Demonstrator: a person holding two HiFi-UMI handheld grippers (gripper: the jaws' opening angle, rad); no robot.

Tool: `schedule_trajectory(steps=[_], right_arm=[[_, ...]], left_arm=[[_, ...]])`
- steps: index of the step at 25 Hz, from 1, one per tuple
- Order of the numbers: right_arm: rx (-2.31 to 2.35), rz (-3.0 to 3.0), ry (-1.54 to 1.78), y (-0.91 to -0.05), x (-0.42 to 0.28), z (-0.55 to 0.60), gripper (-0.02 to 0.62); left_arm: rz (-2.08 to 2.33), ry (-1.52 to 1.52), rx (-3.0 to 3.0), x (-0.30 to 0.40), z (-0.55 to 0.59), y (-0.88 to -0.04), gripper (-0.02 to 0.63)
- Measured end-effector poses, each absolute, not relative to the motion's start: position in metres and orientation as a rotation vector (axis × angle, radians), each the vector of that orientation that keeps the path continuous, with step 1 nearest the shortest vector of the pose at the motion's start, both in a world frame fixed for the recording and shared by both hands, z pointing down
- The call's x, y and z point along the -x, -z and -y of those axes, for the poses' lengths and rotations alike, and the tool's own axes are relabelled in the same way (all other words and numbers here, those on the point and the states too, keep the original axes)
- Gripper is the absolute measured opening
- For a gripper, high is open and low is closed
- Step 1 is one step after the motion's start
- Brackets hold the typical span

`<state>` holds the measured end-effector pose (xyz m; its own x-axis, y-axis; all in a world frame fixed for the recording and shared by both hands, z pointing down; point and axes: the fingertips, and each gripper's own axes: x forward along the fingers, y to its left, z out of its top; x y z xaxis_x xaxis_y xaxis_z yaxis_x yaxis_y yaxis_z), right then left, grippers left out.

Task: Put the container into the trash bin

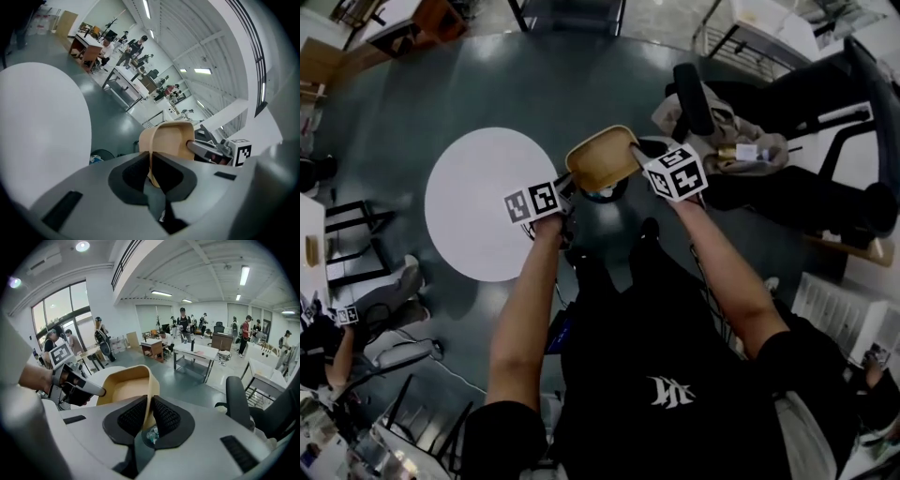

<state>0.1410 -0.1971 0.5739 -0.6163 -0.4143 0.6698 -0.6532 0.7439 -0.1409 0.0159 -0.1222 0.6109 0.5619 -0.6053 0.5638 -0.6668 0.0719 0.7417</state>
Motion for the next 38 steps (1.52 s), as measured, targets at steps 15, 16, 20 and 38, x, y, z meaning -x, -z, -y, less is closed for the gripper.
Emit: schedule_trajectory(steps=[15,16,20,38], right_arm=[[-0.741,2.238,-0.575,-0.736,-0.163,0.208,0.052],[-0.735,2.231,-0.583,-0.749,-0.165,0.207,0.052],[-0.731,2.209,-0.605,-0.797,-0.175,0.207,0.052],[-0.689,2.145,-0.688,-0.995,-0.186,0.191,0.050]], left_arm=[[1.296,-0.095,-1.389,-0.046,0.111,-0.759,0.017],[1.300,-0.100,-1.373,-0.048,0.109,-0.771,0.017],[1.319,-0.109,-1.320,-0.060,0.108,-0.820,0.015],[1.405,-0.238,-1.215,-0.060,0.097,-1.001,0.015]])
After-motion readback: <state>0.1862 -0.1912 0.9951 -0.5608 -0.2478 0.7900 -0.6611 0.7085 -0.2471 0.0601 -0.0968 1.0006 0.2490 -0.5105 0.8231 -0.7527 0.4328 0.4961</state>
